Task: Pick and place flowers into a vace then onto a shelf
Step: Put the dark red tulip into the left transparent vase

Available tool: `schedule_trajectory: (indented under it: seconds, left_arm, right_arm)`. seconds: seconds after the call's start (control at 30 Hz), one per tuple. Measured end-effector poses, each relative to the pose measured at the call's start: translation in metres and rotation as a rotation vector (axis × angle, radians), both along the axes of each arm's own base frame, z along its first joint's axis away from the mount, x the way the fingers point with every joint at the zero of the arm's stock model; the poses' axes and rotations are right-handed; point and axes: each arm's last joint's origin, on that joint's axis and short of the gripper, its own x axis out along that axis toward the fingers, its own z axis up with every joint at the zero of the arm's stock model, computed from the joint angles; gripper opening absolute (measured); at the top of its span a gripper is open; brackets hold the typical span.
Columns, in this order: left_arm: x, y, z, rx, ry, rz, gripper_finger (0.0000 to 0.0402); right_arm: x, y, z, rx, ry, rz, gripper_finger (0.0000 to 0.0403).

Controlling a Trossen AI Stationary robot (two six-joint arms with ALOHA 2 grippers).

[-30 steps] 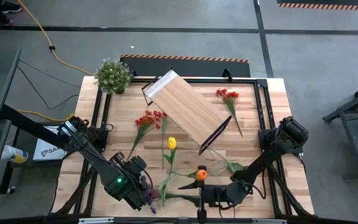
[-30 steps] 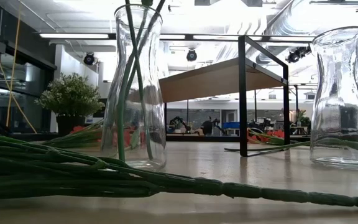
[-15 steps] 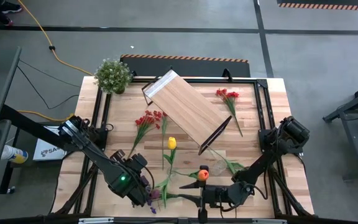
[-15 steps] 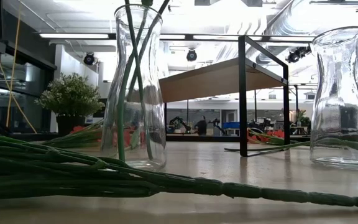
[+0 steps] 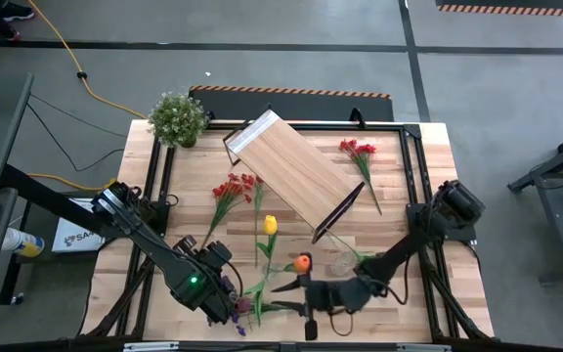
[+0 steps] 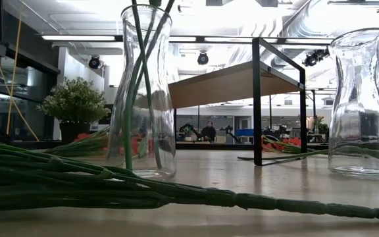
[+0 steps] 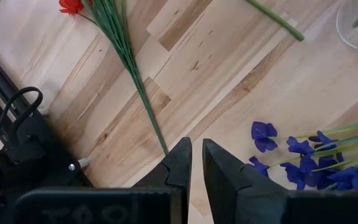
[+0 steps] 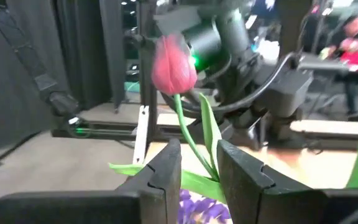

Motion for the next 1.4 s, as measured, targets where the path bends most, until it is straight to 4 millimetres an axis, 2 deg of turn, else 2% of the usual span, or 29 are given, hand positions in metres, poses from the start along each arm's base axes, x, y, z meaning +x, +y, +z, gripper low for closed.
schedule_trajectory:
  seconds: [0.3,0.67,1.0,1.4]
  left_arm:
    - [0.000,0.000,0.000,0.001,0.009,-0.020,0.0074]
    - [0.000,0.000,0.000,0.007,0.013,-0.044,0.0074]
    - [0.000,0.000,0.000,0.009,0.013,-0.047,0.0074]
    - [0.000,0.000,0.000,0.009,0.012,-0.047,0.0074]
  right_arm:
    - [0.007,-0.008,-0.004,0.039,0.048,0.105,0.0094]
    - [0.006,-0.008,-0.012,0.021,0.125,0.103,0.0095]
    - [-0.008,-0.020,-0.003,-0.002,0.285,0.049,0.0095]
    - [-0.018,-0.016,-0.016,0.034,0.443,0.092,0.0095]
